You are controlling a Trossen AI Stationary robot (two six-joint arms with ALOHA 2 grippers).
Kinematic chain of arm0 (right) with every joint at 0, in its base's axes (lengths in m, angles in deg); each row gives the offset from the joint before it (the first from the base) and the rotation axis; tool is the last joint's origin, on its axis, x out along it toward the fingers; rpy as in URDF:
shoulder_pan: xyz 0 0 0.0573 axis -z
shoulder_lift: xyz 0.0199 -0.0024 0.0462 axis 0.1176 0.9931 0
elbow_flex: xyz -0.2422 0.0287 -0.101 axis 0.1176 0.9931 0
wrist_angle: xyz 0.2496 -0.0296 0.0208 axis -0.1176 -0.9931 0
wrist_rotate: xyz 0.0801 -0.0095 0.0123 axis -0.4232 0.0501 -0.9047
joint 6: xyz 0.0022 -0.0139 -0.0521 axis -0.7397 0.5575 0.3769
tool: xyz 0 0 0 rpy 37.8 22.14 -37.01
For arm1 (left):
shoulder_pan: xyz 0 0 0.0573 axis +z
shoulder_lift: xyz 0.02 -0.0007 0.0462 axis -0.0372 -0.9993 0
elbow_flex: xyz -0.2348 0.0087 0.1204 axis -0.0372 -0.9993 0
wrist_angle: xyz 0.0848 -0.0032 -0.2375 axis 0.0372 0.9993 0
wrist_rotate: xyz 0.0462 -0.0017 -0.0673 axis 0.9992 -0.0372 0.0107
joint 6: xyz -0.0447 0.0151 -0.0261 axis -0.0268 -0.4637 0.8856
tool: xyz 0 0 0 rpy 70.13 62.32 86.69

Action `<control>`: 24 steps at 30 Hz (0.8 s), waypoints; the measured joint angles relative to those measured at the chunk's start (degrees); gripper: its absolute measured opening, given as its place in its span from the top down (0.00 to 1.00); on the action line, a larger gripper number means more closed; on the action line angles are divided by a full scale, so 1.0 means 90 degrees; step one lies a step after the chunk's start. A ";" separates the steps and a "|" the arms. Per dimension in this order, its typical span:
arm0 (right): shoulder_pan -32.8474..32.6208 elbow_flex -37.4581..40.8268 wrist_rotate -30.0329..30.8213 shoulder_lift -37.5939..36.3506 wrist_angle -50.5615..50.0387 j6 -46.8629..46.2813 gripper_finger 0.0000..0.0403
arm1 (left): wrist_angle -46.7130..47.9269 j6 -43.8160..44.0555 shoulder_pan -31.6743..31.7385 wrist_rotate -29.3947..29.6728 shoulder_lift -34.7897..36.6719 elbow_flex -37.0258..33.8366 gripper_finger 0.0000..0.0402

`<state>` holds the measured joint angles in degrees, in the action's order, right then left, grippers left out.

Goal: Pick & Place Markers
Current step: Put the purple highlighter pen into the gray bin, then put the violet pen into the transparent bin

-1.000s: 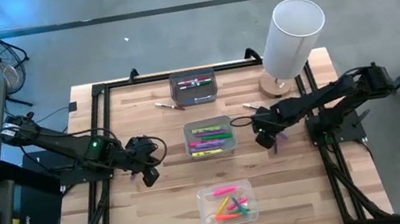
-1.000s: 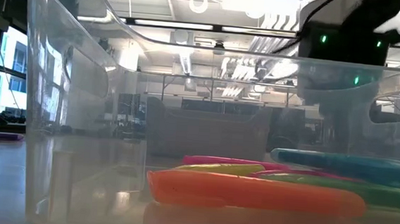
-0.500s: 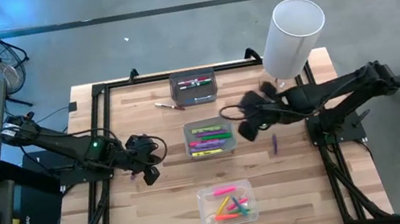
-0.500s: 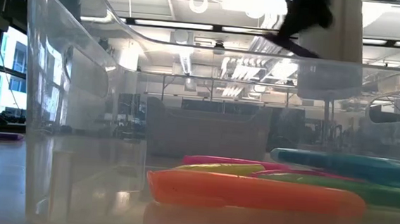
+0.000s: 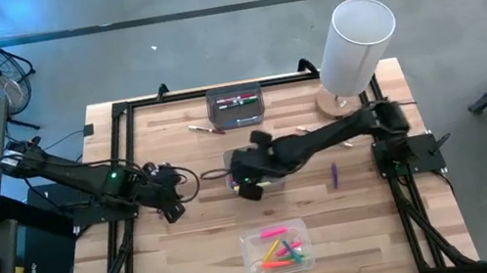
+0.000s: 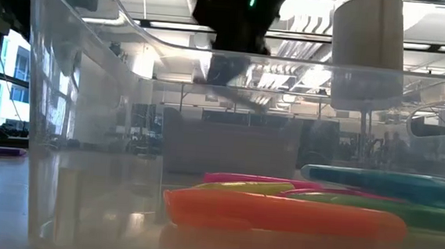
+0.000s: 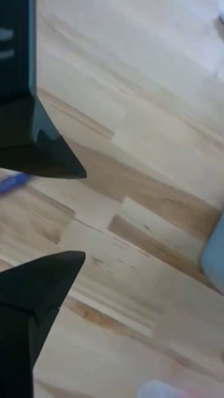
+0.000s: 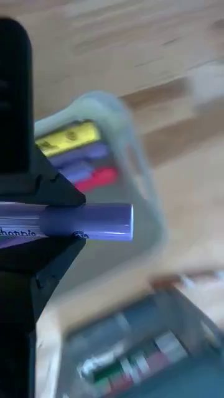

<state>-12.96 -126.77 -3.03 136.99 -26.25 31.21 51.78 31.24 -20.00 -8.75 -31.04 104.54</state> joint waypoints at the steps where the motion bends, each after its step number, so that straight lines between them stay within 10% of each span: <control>1: 0.0016 -0.0042 -0.0132 0.0182 -0.0079 -0.0002 0.81 | 0.0126 0.0002 0.0000 0.0007 0.0055 0.0000 0.50; 10: 0.0016 -0.0017 -0.0396 0.0358 -0.0468 -0.0701 0.67 | 0.0592 0.0119 0.0000 0.0102 0.0138 0.0000 0.47; 24: -0.0992 0.1214 0.0848 -0.2392 -0.1768 -0.2612 0.67 | 0.1171 0.1734 0.0002 -0.0921 -0.1192 -0.0002 0.47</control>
<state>-21.89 -115.85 4.59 115.46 -42.16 7.71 62.32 46.85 -19.98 -17.04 -41.76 104.52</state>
